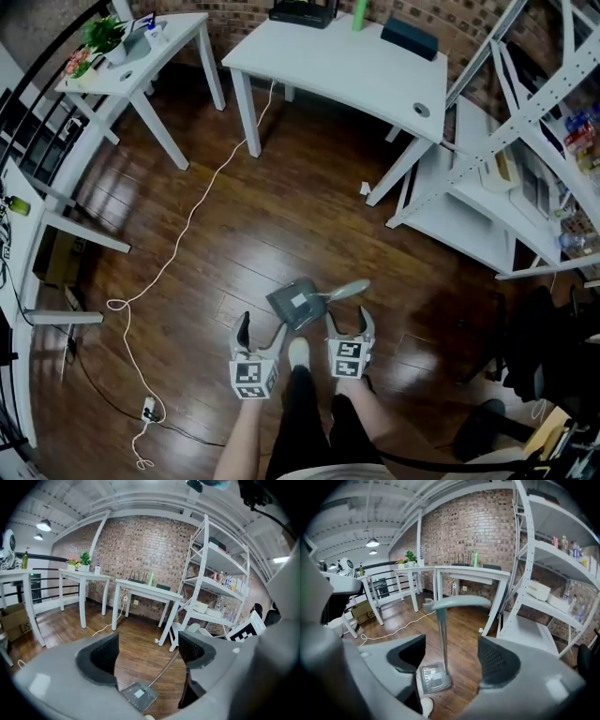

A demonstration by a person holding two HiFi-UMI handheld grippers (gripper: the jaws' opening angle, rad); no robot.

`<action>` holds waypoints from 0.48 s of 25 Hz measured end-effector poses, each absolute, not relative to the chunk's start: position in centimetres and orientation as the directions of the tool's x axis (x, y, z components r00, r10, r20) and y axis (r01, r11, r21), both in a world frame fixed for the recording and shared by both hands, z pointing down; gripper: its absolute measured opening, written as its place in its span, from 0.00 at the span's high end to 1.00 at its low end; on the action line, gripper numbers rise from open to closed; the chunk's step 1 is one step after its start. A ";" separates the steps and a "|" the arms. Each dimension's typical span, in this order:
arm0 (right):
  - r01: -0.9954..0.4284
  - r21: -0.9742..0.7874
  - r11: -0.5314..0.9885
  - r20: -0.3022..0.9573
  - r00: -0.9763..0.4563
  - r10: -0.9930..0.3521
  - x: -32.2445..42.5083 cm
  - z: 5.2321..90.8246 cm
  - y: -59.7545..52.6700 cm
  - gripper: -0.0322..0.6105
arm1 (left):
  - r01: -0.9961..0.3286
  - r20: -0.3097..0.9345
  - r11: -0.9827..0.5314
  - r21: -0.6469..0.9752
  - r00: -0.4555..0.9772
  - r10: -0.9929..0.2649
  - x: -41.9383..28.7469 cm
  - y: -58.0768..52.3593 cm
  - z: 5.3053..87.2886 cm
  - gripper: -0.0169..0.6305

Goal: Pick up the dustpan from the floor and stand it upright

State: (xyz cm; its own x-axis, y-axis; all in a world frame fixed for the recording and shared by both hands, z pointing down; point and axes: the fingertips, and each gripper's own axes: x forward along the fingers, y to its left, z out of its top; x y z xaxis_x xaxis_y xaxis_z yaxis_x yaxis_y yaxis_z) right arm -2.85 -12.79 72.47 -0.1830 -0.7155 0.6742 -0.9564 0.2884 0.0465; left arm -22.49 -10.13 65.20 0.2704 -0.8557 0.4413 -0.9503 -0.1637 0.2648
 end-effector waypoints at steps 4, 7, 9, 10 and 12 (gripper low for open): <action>-0.950 0.061 0.305 0.583 -0.214 -0.783 -1.6 65.6 -11.5 0.44 | -0.959 0.343 -0.182 0.217 0.250 -0.906 -20.7 -9.1 59.0 0.33; -0.946 0.053 0.319 0.465 -0.260 -0.846 -0.3 57.9 -9.4 0.44 | -0.966 0.287 -0.206 0.157 0.245 -0.926 -18.5 -6.4 54.0 0.33; -0.935 0.055 0.350 0.380 -0.304 -0.874 1.2 52.9 -7.1 0.44 | -0.971 0.241 -0.212 0.114 0.234 -0.942 -16.6 -4.0 50.3 0.33; -0.929 0.056 0.366 0.337 -0.327 -0.883 2.2 50.6 -5.8 0.44 | -0.973 0.213 -0.213 0.090 0.228 -0.950 -15.5 -2.7 48.4 0.33; -0.922 0.028 0.386 0.252 -0.367 -0.895 4.5 46.2 -2.5 0.44 | -0.977 0.156 -0.209 0.041 0.212 -0.965 -13.3 0.3 44.4 0.33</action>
State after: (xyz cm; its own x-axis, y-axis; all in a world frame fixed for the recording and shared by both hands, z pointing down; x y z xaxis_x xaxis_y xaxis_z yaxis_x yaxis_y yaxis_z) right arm 4.46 -2.54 46.20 -0.3668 -0.8955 0.2521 -0.9222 0.3856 0.0278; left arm -13.27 0.27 44.39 0.2124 -0.9647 0.1557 -0.9771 -0.2085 0.0413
